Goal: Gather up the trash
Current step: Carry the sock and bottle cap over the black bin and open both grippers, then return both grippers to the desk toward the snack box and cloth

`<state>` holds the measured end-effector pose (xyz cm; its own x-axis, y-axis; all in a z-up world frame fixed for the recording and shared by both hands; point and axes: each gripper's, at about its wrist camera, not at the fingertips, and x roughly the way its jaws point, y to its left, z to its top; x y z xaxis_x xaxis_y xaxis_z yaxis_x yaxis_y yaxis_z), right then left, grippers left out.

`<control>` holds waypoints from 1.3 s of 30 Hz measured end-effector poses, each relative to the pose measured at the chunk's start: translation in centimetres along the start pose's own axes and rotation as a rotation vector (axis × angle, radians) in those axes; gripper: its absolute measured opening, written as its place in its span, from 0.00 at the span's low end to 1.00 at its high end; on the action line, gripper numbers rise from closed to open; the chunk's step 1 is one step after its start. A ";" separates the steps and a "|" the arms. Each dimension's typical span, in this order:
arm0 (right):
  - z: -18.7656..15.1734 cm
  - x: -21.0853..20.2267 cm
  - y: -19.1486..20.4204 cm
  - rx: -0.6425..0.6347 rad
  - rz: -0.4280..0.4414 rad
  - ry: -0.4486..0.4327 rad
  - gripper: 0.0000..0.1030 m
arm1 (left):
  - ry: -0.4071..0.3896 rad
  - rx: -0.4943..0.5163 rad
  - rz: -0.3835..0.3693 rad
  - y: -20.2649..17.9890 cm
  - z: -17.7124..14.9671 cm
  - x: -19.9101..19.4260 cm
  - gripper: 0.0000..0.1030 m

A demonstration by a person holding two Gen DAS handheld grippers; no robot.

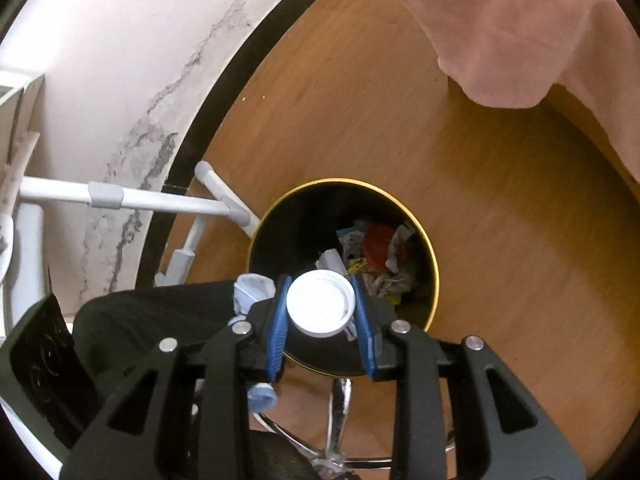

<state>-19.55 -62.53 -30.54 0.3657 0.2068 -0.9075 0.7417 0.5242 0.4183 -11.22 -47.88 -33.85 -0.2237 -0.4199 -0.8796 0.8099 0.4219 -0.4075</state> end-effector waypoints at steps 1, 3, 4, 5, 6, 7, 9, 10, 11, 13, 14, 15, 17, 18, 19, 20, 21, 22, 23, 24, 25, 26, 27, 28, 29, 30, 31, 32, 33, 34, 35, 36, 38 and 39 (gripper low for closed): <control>0.2 -0.1 -0.1 0.007 0.012 -0.003 0.30 | 0.007 -0.003 -0.008 0.0 -0.1 0.1 0.15; 0.1 -0.1 -0.2 0.031 0.033 -0.003 0.72 | 0.040 -0.023 -0.001 0.5 0.0 0.5 0.23; 0.2 -0.2 -0.2 0.042 0.033 -0.006 0.82 | 0.050 -0.035 0.004 0.8 0.0 0.7 0.50; 0.2 -0.5 -0.1 0.049 0.034 -0.020 0.85 | 0.053 -0.045 0.024 1.0 0.0 0.7 0.67; 0.3 -0.9 0.0 0.049 0.031 -0.035 0.85 | 0.037 -0.045 0.053 1.0 0.0 0.6 0.85; 0.4 -1.4 0.1 0.050 0.024 -0.047 0.85 | 0.022 -0.043 0.062 0.7 0.0 0.2 0.86; 0.6 -3.2 0.2 0.054 0.005 -0.087 0.85 | 0.010 -0.033 0.021 0.3 0.1 -0.3 0.86; 0.5 -4.6 0.3 0.053 -0.016 -0.119 0.85 | 0.000 -0.013 -0.003 -0.2 0.1 -0.7 0.86; 0.5 -5.7 0.4 0.050 -0.037 -0.148 0.85 | -0.020 0.030 -0.020 -1.3 0.1 -1.4 0.86; -0.4 -9.9 0.7 0.032 -0.117 -0.258 0.85 | -0.065 0.120 -0.036 -3.6 -0.2 -3.1 0.87; -0.9 -12.3 1.0 0.018 -0.158 -0.324 0.86 | -0.092 0.164 -0.052 -5.0 -0.3 -4.2 0.87; -1.8 -15.4 1.5 0.001 -0.216 -0.419 0.87 | -0.133 0.218 -0.081 -6.8 -0.5 -6.0 0.87; -3.9 -21.4 2.8 -0.025 -0.330 -0.619 0.94 | -0.232 0.304 -0.132 -10.0 -0.8 -10.5 0.87; -4.9 -23.7 3.4 -0.034 -0.374 -0.707 0.93 | -0.294 0.345 -0.150 -11.5 -0.9 -13.4 0.88; -5.9 -25.9 4.2 -0.043 -0.415 -0.793 0.93 | -0.365 0.375 -0.153 -12.5 -1.0 -16.6 0.90; -6.8 -27.9 5.1 -0.053 -0.452 -0.876 0.93 | -0.414 0.389 -0.142 -12.9 -1.2 -19.1 0.90; -7.8 -29.8 6.5 -0.068 -0.494 -0.965 0.93 | -0.481 0.395 -0.119 -13.0 -1.4 -22.2 0.91; -8.4 -31.0 7.8 -0.087 -0.523 -1.023 0.93 | -0.539 0.389 -0.096 -12.6 -1.6 -25.2 0.92; -8.6 -31.6 9.4 -0.120 -0.536 -1.059 0.93 | -0.589 0.377 -0.071 -11.8 -1.8 -27.6 0.93; -8.6 -31.8 10.6 -0.151 -0.526 -1.071 0.93 | -0.652 0.351 -0.025 -10.4 -2.2 -30.3 0.93; -8.2 -31.8 11.7 -0.185 -0.500 -1.070 0.93 | -0.704 0.310 0.041 -8.7 -2.7 -32.7 0.94; -7.7 -31.4 13.0 -0.220 -0.466 -1.056 0.93 | -0.739 0.265 0.108 -6.9 -3.1 -34.4 0.94; -7.0 -30.5 14.9 -0.261 -0.416 -1.024 0.93 | -0.769 0.195 0.199 -4.3 -3.8 -36.4 0.94; -6.4 -29.6 16.4 -0.293 -0.379 -1.000 0.93 | -0.785 0.111 0.293 -1.2 -4.5 -38.2 0.94; -5.8 -28.1 18.8 -0.341 -0.326 -0.963 0.93 | -0.790 0.047 0.353 1.0 -5.2 -39.4 0.94; -5.5 -27.0 20.4 -0.373 -0.293 -0.941 0.93 | -0.793 -0.044 0.420 4.3 -6.2 -41.1 0.94; -5.2 -25.7 22.5 -0.417 -0.253 -0.914 0.93 | -0.797 -0.132 0.478 7.4 -7.4 -42.7 0.94; -4.9 -24.0 25.2 -0.475 -0.204 -0.875 0.93 | -0.790 -0.238 0.551 11.0 -9.0 -44.6 0.94; -4.8 -22.7 27.5 -0.518 -0.164 -0.841 0.93 | -0.780 -0.321 0.608 13.6 -10.3 -46.0 0.94; -4.8 -21.8 29.1 -0.547 -0.134 -0.812 0.93 | -0.775 -0.381 0.646 15.6 -11.3 -47.2 0.94; -4.6 -20.4 31.9 -0.597 -0.073 -0.755 0.93 | -0.770 -0.428 0.673 17.1 -12.1 -48.0 0.94; -4.5 -19.6 33.5 -0.629 -0.030 -0.714 0.93 | -0.756 -0.491 0.709 19.5 -13.2 -49.3 0.94; -4.4 -17.7 36.9 -0.699 0.059 -0.614 0.93 | -0.749 -0.541 0.724 22.1 -14.3 -50.4 0.94; -4.6 -16.7 39.0 -0.737 0.081 -0.569 0.93 | -0.741 -0.550 0.718 22.9 -14.3 -50.5 0.94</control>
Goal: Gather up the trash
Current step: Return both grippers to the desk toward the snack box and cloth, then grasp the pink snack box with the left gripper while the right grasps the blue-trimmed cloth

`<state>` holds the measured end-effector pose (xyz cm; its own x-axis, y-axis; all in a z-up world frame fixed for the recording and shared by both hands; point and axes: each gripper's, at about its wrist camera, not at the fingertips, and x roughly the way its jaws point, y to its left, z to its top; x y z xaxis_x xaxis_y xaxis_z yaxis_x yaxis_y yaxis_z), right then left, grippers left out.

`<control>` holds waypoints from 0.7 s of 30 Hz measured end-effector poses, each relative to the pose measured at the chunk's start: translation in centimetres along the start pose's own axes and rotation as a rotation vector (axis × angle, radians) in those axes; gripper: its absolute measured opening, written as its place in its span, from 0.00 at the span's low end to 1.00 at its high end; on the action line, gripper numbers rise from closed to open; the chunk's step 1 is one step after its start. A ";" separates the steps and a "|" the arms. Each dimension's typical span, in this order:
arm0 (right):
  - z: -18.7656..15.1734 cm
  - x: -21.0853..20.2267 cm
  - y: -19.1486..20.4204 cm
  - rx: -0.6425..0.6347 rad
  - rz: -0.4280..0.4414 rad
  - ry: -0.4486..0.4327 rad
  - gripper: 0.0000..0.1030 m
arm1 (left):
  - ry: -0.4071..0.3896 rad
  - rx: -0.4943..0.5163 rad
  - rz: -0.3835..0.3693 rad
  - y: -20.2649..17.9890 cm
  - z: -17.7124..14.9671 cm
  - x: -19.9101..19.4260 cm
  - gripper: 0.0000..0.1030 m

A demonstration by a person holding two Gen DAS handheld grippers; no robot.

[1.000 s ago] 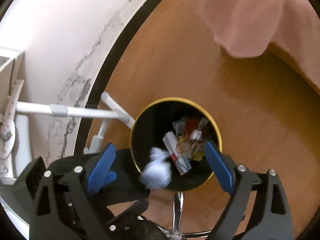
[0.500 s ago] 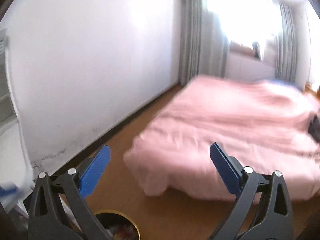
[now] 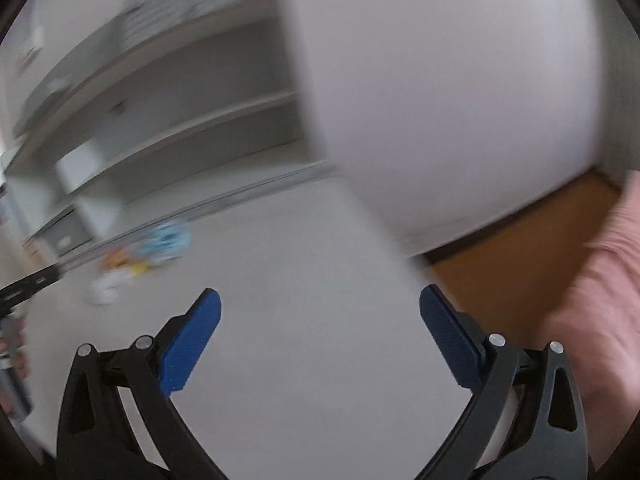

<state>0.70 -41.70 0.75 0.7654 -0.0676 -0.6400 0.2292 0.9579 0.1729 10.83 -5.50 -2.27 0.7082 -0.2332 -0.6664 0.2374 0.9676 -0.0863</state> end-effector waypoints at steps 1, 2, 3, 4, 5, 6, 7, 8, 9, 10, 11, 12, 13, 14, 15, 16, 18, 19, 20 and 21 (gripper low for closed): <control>0.6 1.1 1.5 -0.024 0.019 0.020 0.93 | 0.008 0.003 -0.004 0.3 0.2 0.5 0.94; 1.0 2.0 2.8 -0.049 0.031 0.034 0.93 | 0.016 0.012 -0.007 0.9 0.5 0.6 0.94; 1.3 2.7 4.4 -0.078 0.044 0.049 0.93 | 0.026 0.033 -0.005 0.9 0.9 1.5 0.94; 1.6 3.3 5.6 -0.098 0.056 0.058 0.93 | 0.034 0.049 -0.006 0.4 1.0 1.8 0.94; 1.8 3.8 6.7 -0.115 0.066 0.067 0.93 | 0.050 0.069 -0.010 0.1 1.3 3.0 0.94; 2.1 4.6 7.7 -0.136 0.076 0.081 0.93 | 0.066 0.087 -0.016 0.0 1.3 4.4 0.94; 2.5 5.5 8.7 -0.159 0.081 0.098 0.93 | 0.075 0.101 -0.021 -0.5 1.0 4.7 0.94; 3.1 6.1 9.0 -0.174 0.082 0.108 0.93 | 0.086 0.120 -0.030 -0.7 1.3 5.6 0.94; 3.4 7.2 10.1 -0.193 0.080 0.117 0.93 | 0.090 0.133 -0.038 -0.3 1.1 6.5 0.94; 3.6 8.2 10.9 -0.208 0.079 0.126 0.93 | 0.087 0.148 -0.044 -0.4 1.4 7.3 0.94; 4.0 9.2 11.9 -0.221 0.085 0.139 0.93 | 0.089 0.159 -0.047 -0.5 1.6 7.7 0.93; 4.3 10.1 12.5 -0.227 0.089 0.147 0.93 | 0.094 0.174 -0.053 -0.7 1.9 8.3 0.93; 4.7 11.0 13.1 -0.235 0.093 0.155 0.93 | 0.102 0.183 -0.065 -0.7 2.1 8.8 0.93; 4.9 11.7 13.8 -0.244 0.091 0.159 0.93 | 0.112 0.186 -0.076 -0.6 2.2 9.4 0.93; 5.2 12.8 14.6 -0.261 0.087 0.168 0.93 | 0.121 0.185 -0.078 -0.3 2.2 10.0 0.93; 5.3 13.7 15.2 -0.275 0.086 0.177 0.93 | 0.128 0.181 -0.083 -0.2 2.3 10.4 0.93; 5.5 15.7 16.5 -0.308 0.093 0.209 0.93 | 0.146 0.146 -0.132 0.7 2.4 11.1 0.93; 5.5 16.6 17.1 -0.322 0.093 0.224 0.93 | 0.156 0.125 -0.149 1.1 2.5 11.3 0.93; 5.5 17.2 17.5 -0.332 0.091 0.233 0.93 | 0.157 0.114 -0.158 1.4 2.5 11.4 0.93; 5.3 18.0 17.9 -0.351 0.085 0.245 0.93 | 0.157 0.115 -0.155 1.5 2.5 11.5 0.93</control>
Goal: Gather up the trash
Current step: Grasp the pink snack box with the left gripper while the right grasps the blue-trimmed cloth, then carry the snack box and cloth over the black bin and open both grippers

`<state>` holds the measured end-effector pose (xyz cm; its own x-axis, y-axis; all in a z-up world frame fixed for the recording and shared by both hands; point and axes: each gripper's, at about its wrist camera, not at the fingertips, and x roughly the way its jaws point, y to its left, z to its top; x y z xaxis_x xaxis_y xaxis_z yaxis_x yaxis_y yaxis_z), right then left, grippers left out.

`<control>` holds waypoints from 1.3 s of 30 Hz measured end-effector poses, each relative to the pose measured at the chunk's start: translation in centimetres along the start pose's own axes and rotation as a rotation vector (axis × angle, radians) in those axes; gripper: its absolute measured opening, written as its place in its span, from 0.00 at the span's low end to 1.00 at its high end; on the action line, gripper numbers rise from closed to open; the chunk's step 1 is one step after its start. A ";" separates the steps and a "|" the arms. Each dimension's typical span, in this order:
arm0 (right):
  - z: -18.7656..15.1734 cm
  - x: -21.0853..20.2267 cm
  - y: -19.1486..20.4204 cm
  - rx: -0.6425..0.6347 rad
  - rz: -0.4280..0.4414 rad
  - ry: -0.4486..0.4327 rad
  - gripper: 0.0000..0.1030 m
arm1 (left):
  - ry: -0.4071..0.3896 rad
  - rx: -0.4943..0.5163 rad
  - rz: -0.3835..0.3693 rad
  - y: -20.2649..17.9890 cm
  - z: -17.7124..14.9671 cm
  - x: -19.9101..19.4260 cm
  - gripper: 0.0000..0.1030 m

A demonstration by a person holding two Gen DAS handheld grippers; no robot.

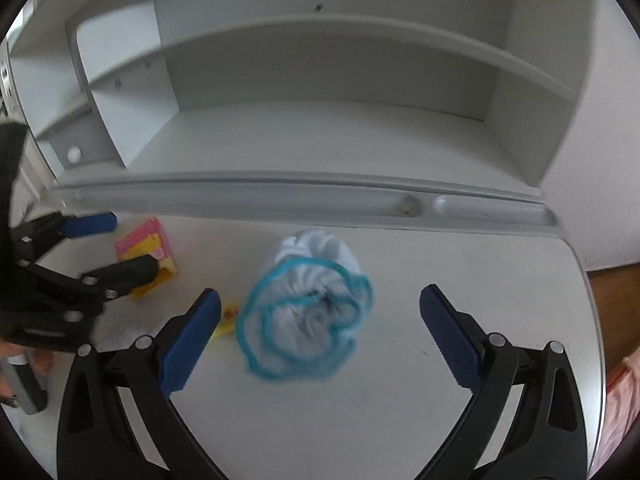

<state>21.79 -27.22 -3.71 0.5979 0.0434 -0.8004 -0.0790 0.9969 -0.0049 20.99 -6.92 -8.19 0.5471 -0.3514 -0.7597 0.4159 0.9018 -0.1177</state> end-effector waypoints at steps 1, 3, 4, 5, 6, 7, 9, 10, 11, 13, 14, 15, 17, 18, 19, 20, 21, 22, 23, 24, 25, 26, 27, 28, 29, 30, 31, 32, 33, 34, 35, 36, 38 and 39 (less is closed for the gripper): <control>0.1 0.3 0.1 -0.002 0.007 -0.008 0.93 | 0.000 0.003 -0.005 0.1 0.0 -0.1 0.93; 0.2 0.6 -0.2 0.013 0.024 -0.003 0.93 | 0.000 0.005 -0.011 0.3 -0.2 -0.2 0.93; 0.2 0.7 -0.5 0.025 0.032 0.002 0.93 | 0.001 0.009 -0.009 0.4 -0.2 -0.1 0.93; 0.2 0.9 -1.0 0.050 0.050 0.011 0.93 | 0.004 0.017 -0.007 0.3 -0.3 0.0 0.93; 0.2 1.1 -1.4 0.068 0.062 0.017 0.93 | 0.010 0.034 0.001 0.2 -0.4 0.0 0.93; 0.2 1.2 -1.8 0.092 0.072 0.020 0.93 | 0.015 0.048 0.011 0.0 -0.5 0.0 0.93; 0.2 1.1 -2.3 0.114 0.063 0.015 0.93 | 0.019 0.060 0.022 -0.3 -0.5 0.1 0.93; 0.1 1.1 -2.2 0.103 0.056 0.017 0.93 | 0.021 0.063 0.026 -0.4 -0.5 0.3 0.93; 0.1 0.9 -2.0 0.085 0.057 0.017 0.93 | 0.023 0.067 0.032 -0.4 -0.4 0.3 0.93; 0.0 0.9 -2.0 0.077 0.076 0.019 0.93 | 0.031 0.086 0.056 -0.7 -0.5 0.4 0.92; 0.0 0.9 -1.9 0.073 0.083 0.018 0.88 | 0.032 0.097 0.060 -0.9 -0.5 0.5 0.89; 0.0 0.7 -1.7 0.061 0.098 0.011 0.82 | 0.023 0.117 0.049 -1.2 -0.5 0.4 0.80; -0.1 0.4 -1.5 0.042 0.140 -0.001 0.67 | 0.006 0.135 0.041 -1.4 -0.5 0.1 0.55; -0.1 0.3 -1.5 0.041 0.156 -0.006 0.55 | 0.000 0.143 0.045 -1.6 -0.6 0.0 0.49; -0.1 0.2 -1.5 0.045 0.166 -0.012 0.49 | 0.000 0.145 0.047 -1.6 -0.6 0.0 0.49; -0.1 0.1 -1.5 0.046 0.163 -0.018 0.42 | -0.001 0.144 0.047 -1.6 -0.6 0.0 0.49; -0.1 -0.2 -1.5 0.046 0.153 -0.029 0.31 | -0.004 0.137 0.042 -1.5 -0.6 -0.1 0.49; -0.1 -0.3 -1.5 0.048 0.146 -0.039 0.27 | -0.007 0.123 0.032 -1.4 -0.5 -0.1 0.49; -0.1 -0.5 -1.5 0.048 0.146 -0.047 0.26 | -0.009 0.116 0.025 -1.3 -0.5 -0.2 0.49; -0.2 -0.8 -1.5 0.050 0.141 -0.063 0.26 | -0.010 0.111 0.020 -1.2 -0.5 -0.2 0.49; -0.2 -1.1 -1.6 0.051 0.132 -0.081 0.26 | -0.011 0.108 0.019 -1.2 -0.5 -0.2 0.49; -0.2 -1.4 -1.5 0.050 0.120 -0.097 0.26 | -0.011 0.107 0.021 -1.1 -0.5 -0.2 0.49; -0.2 -1.7 -1.5 0.047 0.104 -0.111 0.26 | -0.011 0.107 0.023 -1.2 -0.6 -0.2 0.49; -0.2 -1.7 -1.5 0.046 0.097 -0.116 0.26 | -0.010 0.109 0.026 -1.3 -0.6 -0.2 0.49; -0.2 -1.7 -1.5 0.047 0.097 -0.116 0.26 | -0.010 0.111 0.029 -1.3 -0.6 -0.2 0.49; -0.1 -1.6 -1.5 0.049 0.097 -0.111 0.26 | -0.010 0.111 0.029 -1.2 -0.6 -0.3 0.49; 0.0 -1.7 -1.6 0.049 0.095 -0.110 0.26 | -0.010 0.112 0.029 -1.2 -0.6 -0.3 0.49; 0.0 -1.7 -1.6 0.048 0.094 -0.109 0.26 | -0.009 0.112 0.030 -1.3 -0.6 -0.2 0.49; 0.0 -1.7 -1.7 0.048 0.093 -0.107 0.26 | -0.010 0.112 0.030 -1.3 -0.6 -0.3 0.49; 0.0 -1.7 -1.7 0.047 0.092 -0.105 0.26 | -0.010 0.113 0.030 -1.3 -0.5 -0.3 0.49; -0.1 -1.6 -1.6 0.046 0.092 -0.103 0.26 | -0.010 0.113 0.031 -1.3 -0.5 -0.3 0.49; 0.0 -1.5 -1.5 0.045 0.092 -0.100 0.26 | -0.009 0.114 0.032 -1.3 -0.4 -0.3 0.49; 0.0 -1.4 -1.4 0.044 0.091 -0.099 0.26 | -0.009 0.114 0.032 -1.4 -0.3 -0.4 0.49; 0.0 -1.3 -1.3 0.044 0.092 -0.096 0.26 | -0.009 0.116 0.033 -1.5 -0.3 -0.3 0.49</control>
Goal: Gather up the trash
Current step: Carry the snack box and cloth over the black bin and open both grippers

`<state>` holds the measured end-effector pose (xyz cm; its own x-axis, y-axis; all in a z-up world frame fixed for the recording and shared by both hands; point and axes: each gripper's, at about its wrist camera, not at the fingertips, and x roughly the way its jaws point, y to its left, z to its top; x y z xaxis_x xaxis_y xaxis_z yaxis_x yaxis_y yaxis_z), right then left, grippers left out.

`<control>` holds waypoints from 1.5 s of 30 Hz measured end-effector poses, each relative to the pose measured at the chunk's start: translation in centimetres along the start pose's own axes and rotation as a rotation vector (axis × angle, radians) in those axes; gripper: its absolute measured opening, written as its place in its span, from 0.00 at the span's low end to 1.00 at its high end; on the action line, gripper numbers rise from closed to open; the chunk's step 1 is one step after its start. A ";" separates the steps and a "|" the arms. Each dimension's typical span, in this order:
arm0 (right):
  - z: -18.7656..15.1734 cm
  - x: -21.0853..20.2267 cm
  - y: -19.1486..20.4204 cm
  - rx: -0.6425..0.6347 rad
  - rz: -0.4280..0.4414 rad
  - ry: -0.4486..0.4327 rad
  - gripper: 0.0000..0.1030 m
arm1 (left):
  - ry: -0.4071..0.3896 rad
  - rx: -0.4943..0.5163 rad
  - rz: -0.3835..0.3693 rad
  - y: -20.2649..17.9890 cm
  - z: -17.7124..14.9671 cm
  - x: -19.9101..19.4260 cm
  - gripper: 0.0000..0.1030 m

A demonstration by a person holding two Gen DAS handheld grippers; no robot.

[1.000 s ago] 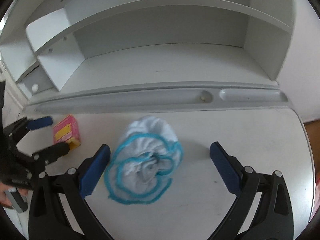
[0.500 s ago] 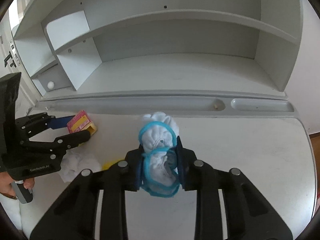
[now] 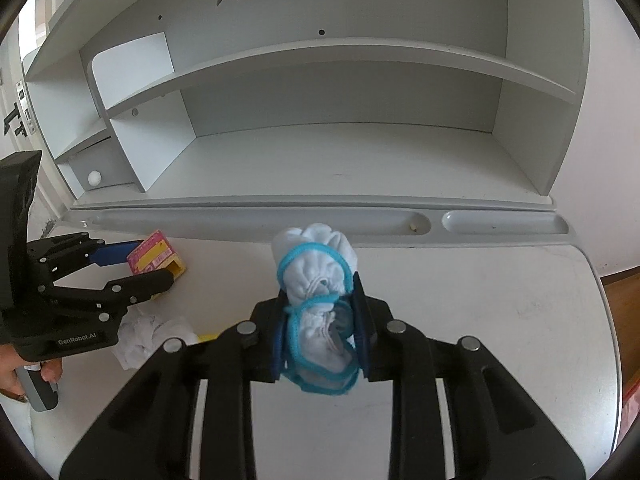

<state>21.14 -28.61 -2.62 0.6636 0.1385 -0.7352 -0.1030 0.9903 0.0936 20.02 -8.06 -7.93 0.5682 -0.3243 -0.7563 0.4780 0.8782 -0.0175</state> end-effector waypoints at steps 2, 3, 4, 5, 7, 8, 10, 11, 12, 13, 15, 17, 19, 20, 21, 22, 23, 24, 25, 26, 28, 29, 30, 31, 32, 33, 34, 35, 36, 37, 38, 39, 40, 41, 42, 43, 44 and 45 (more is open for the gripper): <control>-0.1 0.0 -0.1 0.000 0.001 0.004 0.26 | 0.001 0.002 0.003 -0.1 0.1 0.0 0.49; -0.1 0.0 -0.1 0.000 0.001 0.006 0.26 | 0.001 0.003 0.004 -0.1 0.2 0.0 0.49; -0.2 0.1 -0.1 0.000 0.002 0.010 0.26 | 0.002 0.004 0.005 -0.2 0.2 0.1 0.49; -0.2 0.2 -0.1 0.000 0.004 0.015 0.26 | 0.002 0.005 0.005 -0.2 0.2 0.1 0.49; -0.3 0.3 0.0 -0.005 0.006 0.027 0.26 | 0.001 0.006 0.005 -0.1 0.2 0.1 0.49; -0.3 0.4 0.1 -0.010 0.008 0.031 0.26 | 0.002 0.007 0.006 -0.1 0.2 0.1 0.49; -0.6 0.4 0.3 -0.022 0.016 0.042 0.26 | 0.001 0.007 0.008 -0.2 0.2 0.2 0.49; -0.7 0.3 0.3 -0.019 0.026 0.045 0.26 | 0.001 0.007 0.010 -0.2 0.2 0.2 0.49; -0.7 0.2 0.2 -0.010 0.043 0.046 0.26 | 0.001 0.009 0.014 -0.3 0.2 0.2 0.49; -0.8 0.0 0.0 0.002 0.053 0.042 0.26 | -0.001 0.007 0.010 -0.3 0.2 0.2 0.49; -0.9 -0.4 -0.3 0.020 0.056 0.033 0.26 | -0.010 0.001 -0.005 -0.2 0.2 0.0 0.49; -1.1 -1.0 -0.7 0.041 0.061 0.023 0.26 | -0.030 0.004 0.005 -0.5 0.3 -0.4 0.49; -1.4 -1.8 -0.9 0.061 0.067 0.014 0.26 | -0.058 0.012 -0.006 -1.3 0.6 -1.4 0.49; -1.7 -2.3 -1.1 0.068 0.071 0.010 0.26 | -0.073 0.020 -0.007 -1.7 0.8 -2.0 0.49; -2.1 -3.0 -1.2 0.074 0.072 0.005 0.26 | -0.094 0.033 -0.002 -2.2 1.0 -2.8 0.49; -2.4 -3.7 -1.4 0.076 0.068 0.002 0.26 | -0.111 0.045 0.000 -2.8 1.2 -3.5 0.49; -2.9 -4.7 -1.7 0.078 0.059 -0.005 0.26 | -0.122 0.052 -0.005 -3.5 1.4 -4.2 0.49; -3.1 -5.3 -2.0 0.080 0.053 -0.012 0.26 | -0.131 0.056 -0.011 -3.9 1.5 -4.7 0.49; -3.5 -6.3 -2.4 0.086 0.046 -0.023 0.26 | -0.144 0.061 -0.020 -4.7 1.7 -5.4 0.49; -4.1 -7.6 -3.2 0.099 0.034 -0.038 0.26 | -0.155 0.069 -0.029 -5.7 1.9 -6.0 0.49; -4.9 -9.6 -4.6 0.121 0.013 -0.060 0.26 | -0.173 0.090 -0.055 -7.6 2.1 -7.1 0.49; -5.7 -11.3 -5.6 0.135 -0.012 -0.077 0.26 | -0.187 0.108 -0.082 -9.2 2.2 -8.0 0.49; -6.2 -12.4 -6.4 0.143 -0.031 -0.086 0.26 | -0.196 0.123 -0.104 -10.4 2.3 -8.5 0.49; -7.0 -14.2 -7.7 0.159 -0.061 -0.098 0.26 | -0.209 0.147 -0.140 -12.3 2.2 -9.4 0.49; -7.7 -15.4 -8.7 0.172 -0.083 -0.105 0.26 | -0.217 0.167 -0.170 -13.9 2.0 -9.9 0.49; -9.1 -17.7 -10.5 0.197 -0.125 -0.112 0.26 | -0.224 0.199 -0.215 -16.1 1.8 -10.5 0.49; -9.9 -19.0 -11.5 0.212 -0.149 -0.113 0.26 | -0.229 0.239 -0.260 -18.7 1.4 -11.1 0.49; -11.0 -20.4 -12.8 0.231 -0.177 -0.110 0.26 | -0.230 0.267 -0.290 -20.5 1.1 -11.4 0.49; -12.7 -22.6 -14.7 0.267 -0.214 -0.105 0.26 | -0.225 0.314 -0.335 -23.6 0.4 -11.9 0.49; -13.8 -23.7 -15.6 0.290 -0.230 -0.100 0.26 | -0.219 0.341 -0.364 -25.6 -0.1 -12.0 0.49; -15.1 -24.9 -16.8 0.320 -0.248 -0.093 0.26 | -0.209 0.365 -0.396 -27.5 -0.8 -12.2 0.49; -16.8 -26.2 -18.3 0.358 -0.270 -0.082 0.26 | -0.189 0.402 -0.450 -30.0 -1.8 -12.3 0.49; -18.4 -27.2 -19.5 0.390 -0.288 -0.068 0.26 | -0.163 0.437 -0.504 -32.4 -3.0 -12.4 0.49; -19.9 -27.9 -20.5 0.419 -0.301 -0.055 0.26 | -0.137 0.464 -0.550 -34.2 -4.1 -12.3 0.49; -21.8 -28.7 -21.8 0.456 -0.313 -0.036 0.26 | -0.089 0.517 -0.613 -37.1 -6.1 -12.1 0.49; -23.9 -29.1 -23.2 0.502 -0.316 -0.012 0.26 | -0.058 0.551 -0.638 -38.7 -7.4 -11.9 0.49; -26.1 -29.1 -24.7 0.558 -0.300 0.015 0.26 | -0.016 0.595 -0.660 -40.7 -9.3 -11.3 0.49; -28.2 -28.6 -26.1 0.615 -0.274 0.046 0.26 | 0.015 0.620 -0.671 -41.8 -10.5 -10.7 0.49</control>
<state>-16.03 -58.78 -2.97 0.5722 -0.1064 -0.8132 0.5141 0.8190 0.2547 -13.10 -37.54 -5.96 0.0347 -0.6904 -0.7226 0.9816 0.1595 -0.1052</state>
